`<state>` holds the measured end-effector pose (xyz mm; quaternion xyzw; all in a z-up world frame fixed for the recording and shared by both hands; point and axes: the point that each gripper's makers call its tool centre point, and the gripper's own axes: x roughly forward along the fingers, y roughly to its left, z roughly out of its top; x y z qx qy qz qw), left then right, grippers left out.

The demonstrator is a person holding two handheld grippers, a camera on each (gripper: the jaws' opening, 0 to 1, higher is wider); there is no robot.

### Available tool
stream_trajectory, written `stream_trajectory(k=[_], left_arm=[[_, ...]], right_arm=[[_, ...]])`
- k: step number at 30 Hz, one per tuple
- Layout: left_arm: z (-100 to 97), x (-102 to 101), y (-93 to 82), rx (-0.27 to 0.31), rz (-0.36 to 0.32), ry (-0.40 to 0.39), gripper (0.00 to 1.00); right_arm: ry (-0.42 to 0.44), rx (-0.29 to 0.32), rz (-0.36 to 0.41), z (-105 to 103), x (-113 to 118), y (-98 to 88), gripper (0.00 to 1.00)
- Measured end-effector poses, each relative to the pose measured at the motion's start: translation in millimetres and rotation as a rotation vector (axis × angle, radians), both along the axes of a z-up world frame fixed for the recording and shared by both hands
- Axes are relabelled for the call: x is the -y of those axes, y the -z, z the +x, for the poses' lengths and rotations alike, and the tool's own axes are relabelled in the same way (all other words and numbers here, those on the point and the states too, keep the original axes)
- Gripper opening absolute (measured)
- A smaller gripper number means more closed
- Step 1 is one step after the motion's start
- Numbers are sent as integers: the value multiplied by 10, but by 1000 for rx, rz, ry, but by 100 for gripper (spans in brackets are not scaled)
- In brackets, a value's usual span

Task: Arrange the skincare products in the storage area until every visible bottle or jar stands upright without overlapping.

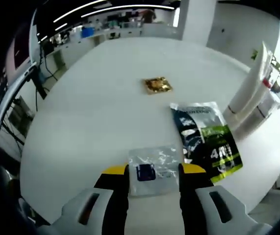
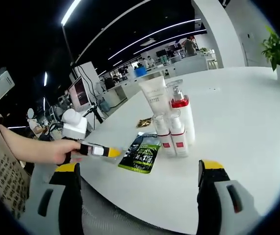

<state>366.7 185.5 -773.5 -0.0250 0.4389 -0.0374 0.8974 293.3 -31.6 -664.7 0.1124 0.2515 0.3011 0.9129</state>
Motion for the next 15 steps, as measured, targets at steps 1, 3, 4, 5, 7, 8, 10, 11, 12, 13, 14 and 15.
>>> stream_trajectory(k=[1, 3, 4, 5, 7, 8, 10, 11, 12, 13, 14, 15], left_arm=[[2, 2, 4, 0, 1, 1, 37], [1, 4, 16, -1, 4, 0, 38], [1, 6, 18, -1, 3, 0, 38], [0, 14, 23, -3, -2, 0, 38], [-1, 12, 28, -3, 5, -1, 38], [-3, 13, 33, -3, 7, 1, 38], [-12, 12, 42, -8, 7, 2, 38], [-15, 5, 45, -7, 10, 1, 38], [-17, 2, 49, -7, 11, 2, 38], [-22, 0, 60, -11, 12, 2, 38], [-23, -1, 66, -12, 11, 1, 38], [-27, -3, 73, -14, 9, 1, 38]], right_arm=[[0, 0, 0, 0, 0, 1, 100], [-1, -1, -3, -2, 1, 5, 100], [0, -2, -3, -2, 1, 5, 100], [0, -2, -3, 0, 3, 9, 100], [2, -3, -3, 0, 5, 11, 100], [2, -3, -3, 1, 5, 11, 100], [3, -3, -3, 0, 4, 8, 100], [3, -4, -3, 1, 6, 11, 100], [3, -4, -3, 1, 7, 11, 100], [4, -4, -3, 3, 10, 12, 100], [5, -4, -3, 3, 11, 13, 100], [5, -4, -3, 3, 12, 13, 100]])
